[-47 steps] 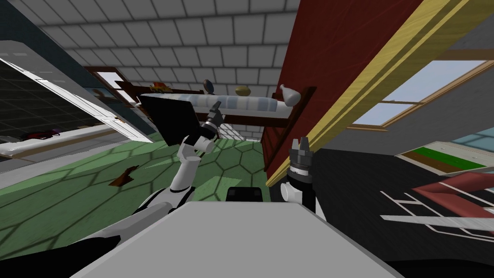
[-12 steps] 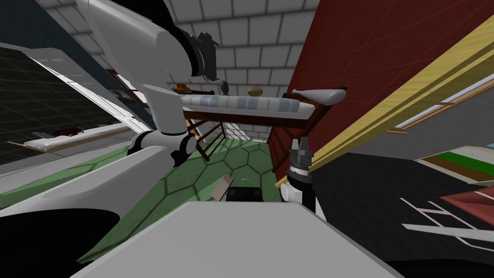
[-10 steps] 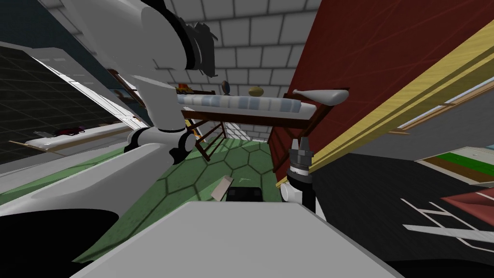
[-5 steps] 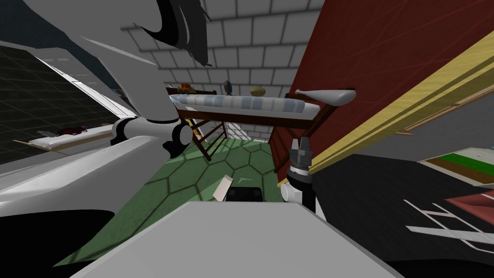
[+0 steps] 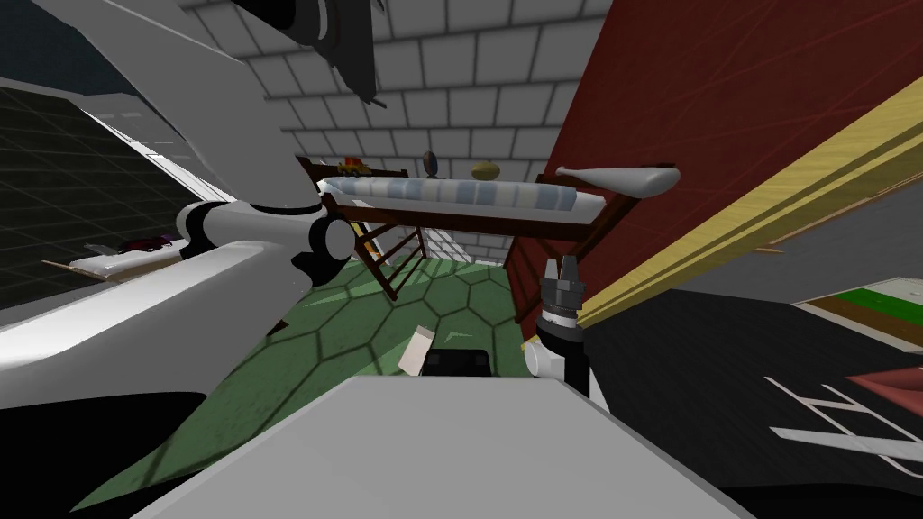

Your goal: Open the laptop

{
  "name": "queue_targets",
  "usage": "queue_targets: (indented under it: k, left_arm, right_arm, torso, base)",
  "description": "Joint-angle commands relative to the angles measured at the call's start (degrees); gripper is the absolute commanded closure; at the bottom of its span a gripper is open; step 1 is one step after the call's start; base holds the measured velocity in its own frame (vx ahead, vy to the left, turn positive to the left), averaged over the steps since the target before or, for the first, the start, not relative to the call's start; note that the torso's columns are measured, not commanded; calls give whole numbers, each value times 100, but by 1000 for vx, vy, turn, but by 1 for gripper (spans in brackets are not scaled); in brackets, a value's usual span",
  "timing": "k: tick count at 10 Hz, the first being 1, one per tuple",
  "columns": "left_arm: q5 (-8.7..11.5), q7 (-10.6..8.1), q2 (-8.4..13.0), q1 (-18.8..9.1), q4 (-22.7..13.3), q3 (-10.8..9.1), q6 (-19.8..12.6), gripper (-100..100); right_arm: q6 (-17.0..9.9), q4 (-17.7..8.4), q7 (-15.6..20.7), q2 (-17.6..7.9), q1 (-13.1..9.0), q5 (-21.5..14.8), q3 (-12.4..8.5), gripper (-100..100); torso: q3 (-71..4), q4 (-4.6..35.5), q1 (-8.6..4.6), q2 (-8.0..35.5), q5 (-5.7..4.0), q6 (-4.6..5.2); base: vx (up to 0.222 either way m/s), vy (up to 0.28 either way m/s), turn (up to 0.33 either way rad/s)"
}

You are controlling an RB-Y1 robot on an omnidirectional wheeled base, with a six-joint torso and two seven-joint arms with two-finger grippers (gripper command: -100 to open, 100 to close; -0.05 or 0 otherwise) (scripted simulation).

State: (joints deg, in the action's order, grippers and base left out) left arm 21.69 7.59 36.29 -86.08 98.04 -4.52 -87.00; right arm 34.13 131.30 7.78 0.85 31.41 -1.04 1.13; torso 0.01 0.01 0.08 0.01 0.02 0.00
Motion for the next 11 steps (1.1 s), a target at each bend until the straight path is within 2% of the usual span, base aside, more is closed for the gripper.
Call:
queue_targets:
  k: [1, 5, 8, 9, 10, 11]
  left_arm:
    - [26, 111, 68, -250, -73, -54, -343, -100]
    - [16, 266, 150, -619, -167, -110, -800, -100]
    - [26, 250, 170, -634, -169, -114, -797, -100]
    - [96, 265, 281, -928, -195, -146, -1094, -100]
    - [96, 265, 281, -928, -195, -146, -1094, -100]
    - [131, 272, 335, -1070, -207, -161, -1237, -100]
  right_arm:
    - [0, 0, 0, 0, 0, 0, 0, 0]
    - [0, 0, 0, 0, 0, 0, 0, 0]
    - [0, 0, 0, 1, 1, 0, 1, 0]
    - [0, 0, 0, 1, 1, 0, 1, 0]
    - [0, 0, 0, 1, 1, 0, 1, 0]
    - [0, 0, 0, 1, 1, 0, 1, 0]
  torso:
    - [-1, -1, -8, 0, -1, 0]
    - [-3, -2, -9, -3, -2, 1]
    - [-14, -5, -20, -26, -6, 1]
    - [-13, -8, -16, -17, -4, 1]
    - [-6, -2, -17, -11, -5, 0]
    - [-4, -3, -12, -5, -3, 1]
  base:
    - [-2, 48, 17]
    - [5, 57, 15]
    - [50, 11, -14]
    - [64, -13, -24]
    - [80, -12, -8]
    - [70, -6, -11]
